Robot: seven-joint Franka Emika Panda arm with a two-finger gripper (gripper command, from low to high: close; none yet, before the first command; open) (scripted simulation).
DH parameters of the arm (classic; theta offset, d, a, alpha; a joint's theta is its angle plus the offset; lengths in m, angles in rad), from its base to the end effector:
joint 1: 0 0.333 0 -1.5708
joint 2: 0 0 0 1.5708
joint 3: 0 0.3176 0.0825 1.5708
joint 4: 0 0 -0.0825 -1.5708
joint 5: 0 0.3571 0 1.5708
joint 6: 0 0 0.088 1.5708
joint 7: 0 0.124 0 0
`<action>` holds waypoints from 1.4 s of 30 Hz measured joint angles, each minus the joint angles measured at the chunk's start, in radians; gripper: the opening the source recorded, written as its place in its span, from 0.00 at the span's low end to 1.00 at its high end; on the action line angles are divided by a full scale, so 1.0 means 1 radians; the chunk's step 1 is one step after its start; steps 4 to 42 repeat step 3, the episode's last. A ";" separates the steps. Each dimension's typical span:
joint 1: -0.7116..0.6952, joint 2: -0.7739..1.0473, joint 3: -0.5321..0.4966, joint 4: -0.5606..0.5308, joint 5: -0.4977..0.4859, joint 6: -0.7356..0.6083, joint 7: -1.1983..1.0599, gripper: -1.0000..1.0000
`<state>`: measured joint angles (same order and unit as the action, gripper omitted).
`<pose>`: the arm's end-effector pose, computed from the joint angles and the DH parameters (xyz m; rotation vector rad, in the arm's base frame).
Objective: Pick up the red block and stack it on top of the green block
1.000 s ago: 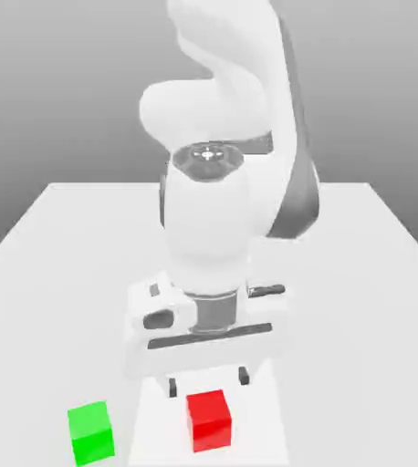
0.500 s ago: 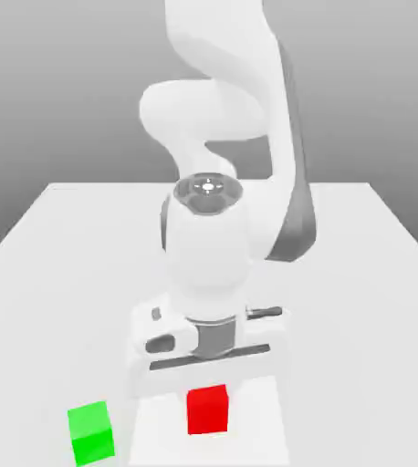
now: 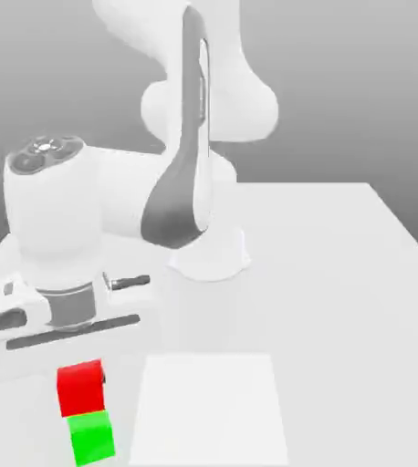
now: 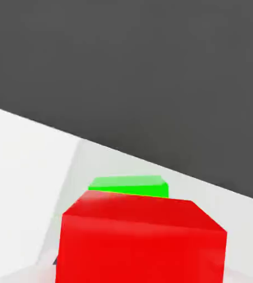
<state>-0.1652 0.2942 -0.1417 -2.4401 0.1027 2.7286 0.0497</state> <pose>0.4518 -0.1494 0.1948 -3.0640 0.6928 0.0015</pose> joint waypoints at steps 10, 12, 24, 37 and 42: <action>0.000 0.000 0.000 0.000 0.000 0.000 0.000 1.00; 0.000 0.000 0.000 0.000 0.000 0.000 0.000 1.00; 0.000 0.000 0.000 0.000 0.000 0.000 0.000 1.00; 0.000 0.000 0.000 0.000 0.000 0.000 0.000 1.00; 0.000 0.000 0.000 0.000 0.000 0.000 0.000 1.00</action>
